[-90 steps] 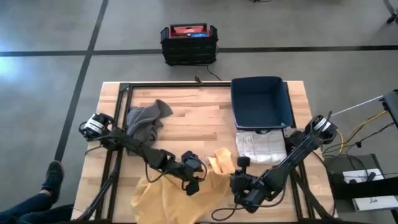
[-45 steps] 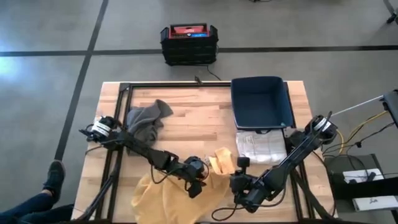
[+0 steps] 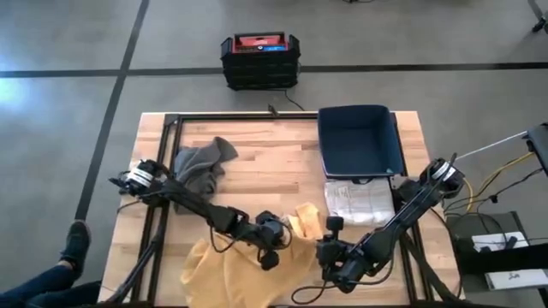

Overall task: Fold towel
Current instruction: Fold the yellow towel

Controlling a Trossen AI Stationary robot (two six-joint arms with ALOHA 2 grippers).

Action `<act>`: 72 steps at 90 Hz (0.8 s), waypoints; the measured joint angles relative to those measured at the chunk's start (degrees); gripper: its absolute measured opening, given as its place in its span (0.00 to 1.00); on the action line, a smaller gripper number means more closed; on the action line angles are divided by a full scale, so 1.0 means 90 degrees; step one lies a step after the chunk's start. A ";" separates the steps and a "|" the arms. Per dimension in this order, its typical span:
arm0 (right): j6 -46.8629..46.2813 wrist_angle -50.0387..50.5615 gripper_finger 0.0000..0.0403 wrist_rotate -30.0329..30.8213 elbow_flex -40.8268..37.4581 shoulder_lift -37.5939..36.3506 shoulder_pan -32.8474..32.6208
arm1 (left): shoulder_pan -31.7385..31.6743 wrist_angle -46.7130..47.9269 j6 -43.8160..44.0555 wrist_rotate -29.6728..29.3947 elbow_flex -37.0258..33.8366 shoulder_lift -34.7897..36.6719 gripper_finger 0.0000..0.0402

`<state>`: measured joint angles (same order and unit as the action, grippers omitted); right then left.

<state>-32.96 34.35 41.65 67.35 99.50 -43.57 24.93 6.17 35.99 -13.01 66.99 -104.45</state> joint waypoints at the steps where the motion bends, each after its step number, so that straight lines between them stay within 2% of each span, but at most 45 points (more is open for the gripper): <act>1: -0.0002 0.0005 0.00 0.0000 0.0000 0.0000 -0.0003 | 0.0030 0.0148 -0.0008 -0.0104 0.0062 0.0054 0.00; 18: -0.0089 0.0009 0.00 0.0032 0.0000 -0.0002 0.0016 | 0.0659 0.2954 -0.0044 -0.1724 0.1419 0.0821 0.00; 36: -0.0911 0.0005 0.00 0.0053 0.0000 -0.0005 0.0274 | 0.1228 0.4519 0.0045 -0.2980 0.2517 0.1054 0.00; 46: -0.1542 -0.0007 0.00 0.0049 0.0000 -0.0007 0.0437 | 0.1616 0.4938 0.0383 -0.3365 0.2685 0.1025 0.00; 52: -0.1596 -0.0020 0.00 0.0046 0.0000 -0.0008 0.0553 | 0.1834 0.5538 0.0783 -0.3736 0.2685 0.1025 0.00; 65: -0.1122 -0.0040 0.00 0.0069 0.0028 -0.0106 0.1132 | 0.1791 0.7388 0.1891 -0.4898 0.2685 0.1075 0.00; 72: -0.0630 -0.0017 0.00 0.0081 0.0133 -0.0147 0.1590 | 0.1476 0.8097 0.2150 -0.5191 0.2685 0.1086 0.00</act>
<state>-38.63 34.20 42.38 68.55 98.18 -29.26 38.22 79.04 55.34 -59.73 91.15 -94.67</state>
